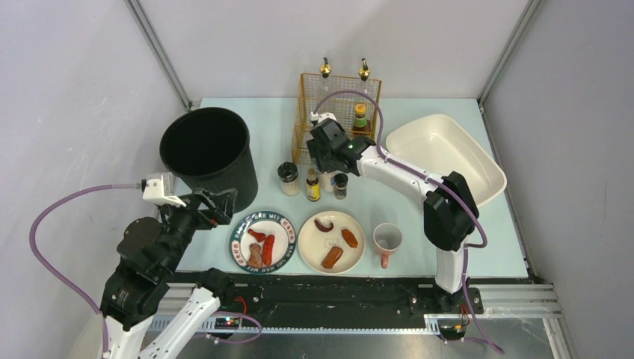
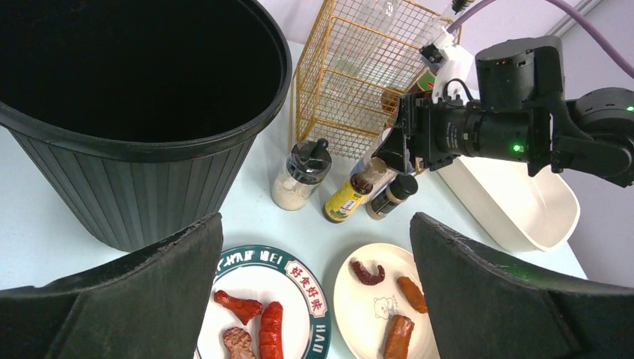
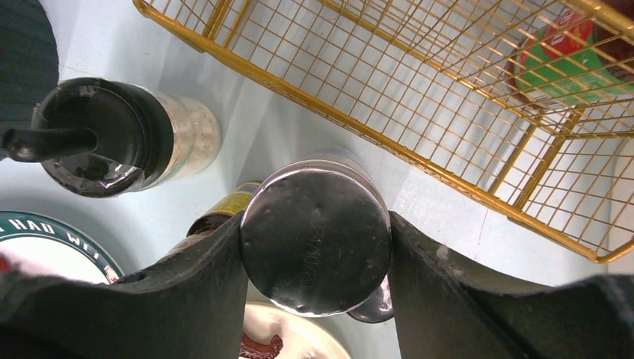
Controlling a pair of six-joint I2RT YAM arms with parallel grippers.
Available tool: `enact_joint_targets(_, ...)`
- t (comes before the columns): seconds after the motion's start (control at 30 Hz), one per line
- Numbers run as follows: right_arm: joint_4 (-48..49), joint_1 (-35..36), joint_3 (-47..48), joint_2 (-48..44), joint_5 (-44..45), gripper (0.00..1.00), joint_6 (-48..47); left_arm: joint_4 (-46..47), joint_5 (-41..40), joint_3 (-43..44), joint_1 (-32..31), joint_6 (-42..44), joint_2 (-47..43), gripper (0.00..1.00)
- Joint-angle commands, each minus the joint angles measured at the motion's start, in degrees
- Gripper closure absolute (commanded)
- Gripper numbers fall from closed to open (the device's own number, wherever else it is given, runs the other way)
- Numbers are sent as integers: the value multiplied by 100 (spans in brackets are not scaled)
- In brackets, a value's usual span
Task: Clear the kitchen counter
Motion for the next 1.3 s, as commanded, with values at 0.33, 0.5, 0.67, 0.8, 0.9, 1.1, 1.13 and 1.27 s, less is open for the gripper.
enact_joint_targets(0.33,-369,-32,1695,-590,257,100,-446,44,11,-38,-14,41,26,2)
enact_joint_targets(0.5,-1002,-209,2676,-586,6,100,-557,50,5,-28,-17,59,61,2)
enact_joint_targets(0.67,-1047,-381,3245,-587,9,100,-660,44,12,-51,-18,43,95,2)
enact_joint_targets(0.8,-882,-586,3466,-460,-84,100,-653,48,-1,-24,-15,39,102,2)
enact_joint_targets(0.9,-701,-680,3529,-322,-124,100,-654,49,-3,-10,-17,41,134,2)
enact_joint_targets(1.1,-126,-740,3606,-27,51,100,-848,48,-18,4,-15,58,152,2)
enact_joint_targets(1.13,-6,-742,3604,45,157,100,-892,45,-18,7,-21,48,155,2)
enact_joint_targets(1.27,317,-758,3662,261,283,100,-917,42,9,-7,-18,25,146,2)
